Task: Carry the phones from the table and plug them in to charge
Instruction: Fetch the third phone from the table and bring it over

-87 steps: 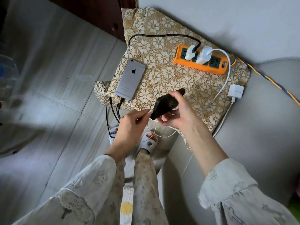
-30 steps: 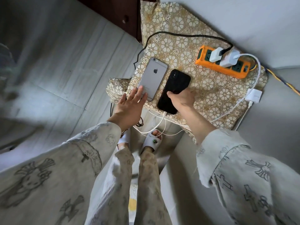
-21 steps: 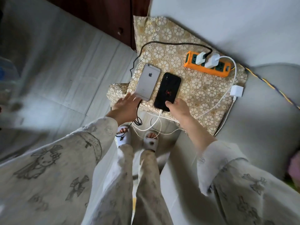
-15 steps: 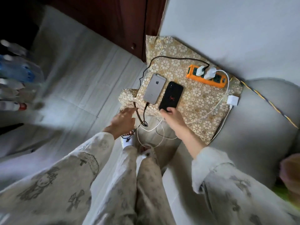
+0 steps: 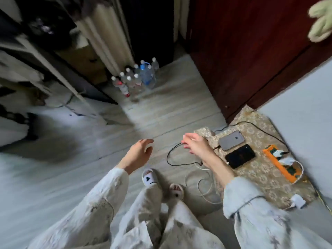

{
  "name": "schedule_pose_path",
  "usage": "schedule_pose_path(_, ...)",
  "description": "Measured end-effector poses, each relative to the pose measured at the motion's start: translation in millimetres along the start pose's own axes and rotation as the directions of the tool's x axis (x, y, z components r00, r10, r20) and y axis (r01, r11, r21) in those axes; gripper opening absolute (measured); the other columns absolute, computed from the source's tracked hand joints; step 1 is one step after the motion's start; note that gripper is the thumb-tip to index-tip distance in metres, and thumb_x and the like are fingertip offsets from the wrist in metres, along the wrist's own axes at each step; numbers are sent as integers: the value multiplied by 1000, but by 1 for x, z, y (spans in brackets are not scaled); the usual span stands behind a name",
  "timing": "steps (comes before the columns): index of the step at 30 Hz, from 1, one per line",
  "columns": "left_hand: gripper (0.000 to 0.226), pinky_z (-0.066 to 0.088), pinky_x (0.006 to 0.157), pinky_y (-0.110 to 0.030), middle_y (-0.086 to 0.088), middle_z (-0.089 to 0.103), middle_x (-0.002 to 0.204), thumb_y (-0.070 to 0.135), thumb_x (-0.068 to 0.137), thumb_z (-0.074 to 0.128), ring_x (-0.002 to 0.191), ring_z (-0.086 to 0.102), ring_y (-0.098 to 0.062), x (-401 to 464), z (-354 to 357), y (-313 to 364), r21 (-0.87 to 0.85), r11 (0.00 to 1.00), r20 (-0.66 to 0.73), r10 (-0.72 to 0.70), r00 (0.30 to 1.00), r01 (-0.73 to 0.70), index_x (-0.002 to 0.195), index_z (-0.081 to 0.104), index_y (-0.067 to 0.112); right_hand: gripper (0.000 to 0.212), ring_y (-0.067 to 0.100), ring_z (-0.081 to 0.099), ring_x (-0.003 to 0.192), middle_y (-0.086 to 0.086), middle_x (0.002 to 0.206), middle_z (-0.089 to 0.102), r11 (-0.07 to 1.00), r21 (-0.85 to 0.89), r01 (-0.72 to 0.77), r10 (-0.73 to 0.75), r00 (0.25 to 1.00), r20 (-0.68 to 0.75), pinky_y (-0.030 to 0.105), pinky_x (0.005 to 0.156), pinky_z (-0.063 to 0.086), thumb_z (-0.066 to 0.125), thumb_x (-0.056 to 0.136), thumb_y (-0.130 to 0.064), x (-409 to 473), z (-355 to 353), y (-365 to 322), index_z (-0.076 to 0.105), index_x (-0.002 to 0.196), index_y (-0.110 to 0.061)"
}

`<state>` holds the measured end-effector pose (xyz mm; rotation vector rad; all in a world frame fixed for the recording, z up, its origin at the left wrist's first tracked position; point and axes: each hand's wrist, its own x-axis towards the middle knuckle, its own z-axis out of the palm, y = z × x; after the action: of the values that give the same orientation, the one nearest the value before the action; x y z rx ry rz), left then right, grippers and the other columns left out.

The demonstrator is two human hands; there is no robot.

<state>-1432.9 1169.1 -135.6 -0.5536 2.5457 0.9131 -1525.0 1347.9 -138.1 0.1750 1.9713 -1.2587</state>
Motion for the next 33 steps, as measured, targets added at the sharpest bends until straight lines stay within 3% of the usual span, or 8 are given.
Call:
schedule_pose_path(2,36,34,97,-27,-15,53,131,11,92,45,121,50,-30,-21,-27,-27,-73,995,-104,-71,992,64,128,50,9,35,9,52,64,18,99,62,992,-99,82,-72,993,97,6,49,36,49,93,-18,5,36,-33,50,122,2)
schedule_pose_path(5,35,34,96,-26,-15,56,129,11,91,47,120,51,-29,-57,-67,-78,-181,976,-279,-168,946,120,126,52,8,32,12,54,68,18,102,65,940,-246,236,-171,951,259,5,50,36,51,92,-19,7,105,-83,53,119,-2)
schedule_pose_path(11,34,32,97,-22,-11,58,126,11,90,50,118,53,-24,-144,-135,-207,-461,860,-501,-454,737,217,123,54,9,32,19,60,98,13,114,66,751,-391,533,-260,782,566,26,81,43,55,89,-27,-18,288,-165,57,116,-9)
schedule_pose_path(14,34,34,99,-24,-8,58,126,15,90,50,117,53,-21,-187,-170,-278,-556,800,-543,-555,630,226,124,54,12,31,24,61,107,11,113,66,657,-388,647,-270,682,680,37,95,47,54,89,-27,-42,391,-197,59,114,-10)
schedule_pose_path(18,33,35,98,-21,-7,60,124,16,91,51,115,56,-19,-254,-222,-368,-647,729,-573,-658,489,223,123,54,13,30,23,62,102,12,111,67,572,-321,755,-283,549,787,31,83,45,53,90,-26,-90,518,-233,59,115,-11)
schedule_pose_path(22,31,41,100,-29,-8,62,121,14,91,50,112,58,-20,-317,-262,-440,-747,644,-576,-751,323,165,121,56,12,28,24,63,101,11,109,68,515,-250,820,-254,424,869,38,92,49,51,92,-25,-137,622,-253,57,117,-14)
schedule_pose_path(27,31,41,100,-29,-5,63,120,17,91,49,111,57,-16,-379,-296,-523,-821,561,-543,-824,158,103,121,56,14,24,27,65,93,17,104,68,504,-140,852,-227,287,931,35,86,49,51,92,-16,-185,744,-272,57,114,-9)
schedule_pose_path(33,30,40,98,-26,-4,63,119,16,92,48,111,57,-16,-450,-346,-639,-842,534,-537,-844,-16,85,120,57,14,22,20,59,83,11,94,65,526,-38,850,-194,164,967,29,71,45,52,92,-13,-229,908,-289,58,111,-6)
